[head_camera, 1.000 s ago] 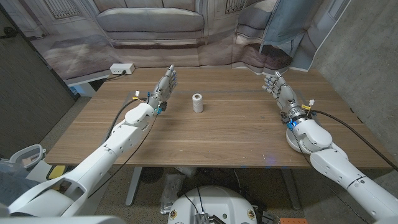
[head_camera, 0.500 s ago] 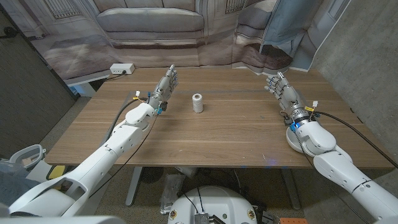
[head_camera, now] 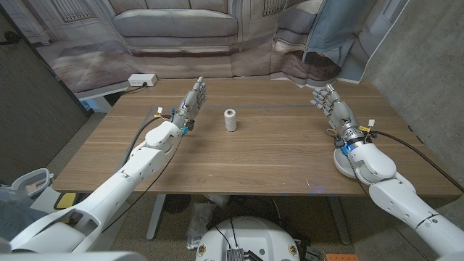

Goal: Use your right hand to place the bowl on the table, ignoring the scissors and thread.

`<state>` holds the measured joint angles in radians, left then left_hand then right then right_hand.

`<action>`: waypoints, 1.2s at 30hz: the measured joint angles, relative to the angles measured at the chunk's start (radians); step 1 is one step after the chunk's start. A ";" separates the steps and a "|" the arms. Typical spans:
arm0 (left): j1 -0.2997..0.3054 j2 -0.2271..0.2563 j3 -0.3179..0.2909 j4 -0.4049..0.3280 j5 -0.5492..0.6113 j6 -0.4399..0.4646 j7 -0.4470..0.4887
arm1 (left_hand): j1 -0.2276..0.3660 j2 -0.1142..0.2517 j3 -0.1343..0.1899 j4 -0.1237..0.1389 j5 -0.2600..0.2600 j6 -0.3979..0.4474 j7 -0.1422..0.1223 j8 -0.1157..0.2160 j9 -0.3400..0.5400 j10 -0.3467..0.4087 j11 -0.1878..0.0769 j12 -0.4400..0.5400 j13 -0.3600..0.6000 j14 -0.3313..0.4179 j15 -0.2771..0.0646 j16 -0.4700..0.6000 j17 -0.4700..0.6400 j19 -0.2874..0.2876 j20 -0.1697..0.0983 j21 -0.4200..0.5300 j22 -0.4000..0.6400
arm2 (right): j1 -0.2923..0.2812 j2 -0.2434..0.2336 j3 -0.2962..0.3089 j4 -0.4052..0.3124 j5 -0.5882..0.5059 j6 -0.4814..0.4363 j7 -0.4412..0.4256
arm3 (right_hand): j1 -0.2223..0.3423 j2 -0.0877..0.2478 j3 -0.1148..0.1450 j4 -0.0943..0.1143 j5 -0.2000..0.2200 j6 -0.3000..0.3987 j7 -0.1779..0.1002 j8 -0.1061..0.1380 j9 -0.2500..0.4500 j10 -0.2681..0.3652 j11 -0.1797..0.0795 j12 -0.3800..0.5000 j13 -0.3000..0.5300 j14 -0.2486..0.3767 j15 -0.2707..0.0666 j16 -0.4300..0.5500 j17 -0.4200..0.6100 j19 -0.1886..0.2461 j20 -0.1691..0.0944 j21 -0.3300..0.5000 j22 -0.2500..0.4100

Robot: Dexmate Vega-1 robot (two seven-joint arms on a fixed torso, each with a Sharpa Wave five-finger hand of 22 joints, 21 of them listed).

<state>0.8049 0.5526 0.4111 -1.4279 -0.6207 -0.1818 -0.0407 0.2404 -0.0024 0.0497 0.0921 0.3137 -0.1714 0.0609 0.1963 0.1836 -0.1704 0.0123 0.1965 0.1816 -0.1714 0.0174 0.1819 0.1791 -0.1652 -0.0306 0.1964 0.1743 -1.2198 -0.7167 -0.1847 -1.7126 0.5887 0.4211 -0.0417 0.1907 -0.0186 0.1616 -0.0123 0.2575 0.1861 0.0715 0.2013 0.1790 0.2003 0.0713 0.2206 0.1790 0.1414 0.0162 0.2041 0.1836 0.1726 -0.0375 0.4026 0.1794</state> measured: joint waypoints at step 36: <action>0.005 0.023 0.004 -0.052 0.007 0.031 0.004 | 0.004 0.004 -0.004 -0.004 -0.007 0.000 0.000 0.000 0.000 0.000 0.000 0.000 0.003 0.000 0.000 0.000 0.000 0.000 0.000 0.000 0.000 | -0.116 -0.019 0.086 -0.033 -0.018 0.062 0.001 | 0.005 0.005 0.000 0.000 -0.006 0.023 -0.013 0.000 0.005 0.027 -0.005 0.008 0.000 0.016 -0.009 0.000 0.000 0.015 -0.004 -0.008 0.000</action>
<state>0.8103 0.5755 0.4152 -1.4794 -0.6134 -0.1513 -0.0370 0.2443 0.0015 0.0455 0.0879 0.3067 -0.1714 0.0608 0.1963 0.1836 -0.1704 0.0123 0.1965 0.1841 -0.1714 0.0174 0.1819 0.1791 -0.1651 -0.0307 0.1963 0.1743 -1.3361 -0.7362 -0.0987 -1.7453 0.5703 0.4828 -0.0411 0.1956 -0.0131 0.1616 -0.0122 0.2513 0.2092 0.0589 0.2013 0.1841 0.2271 0.0661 0.2283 0.1790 0.1573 0.0071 0.2041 0.1836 0.1872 -0.0415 0.3948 0.1792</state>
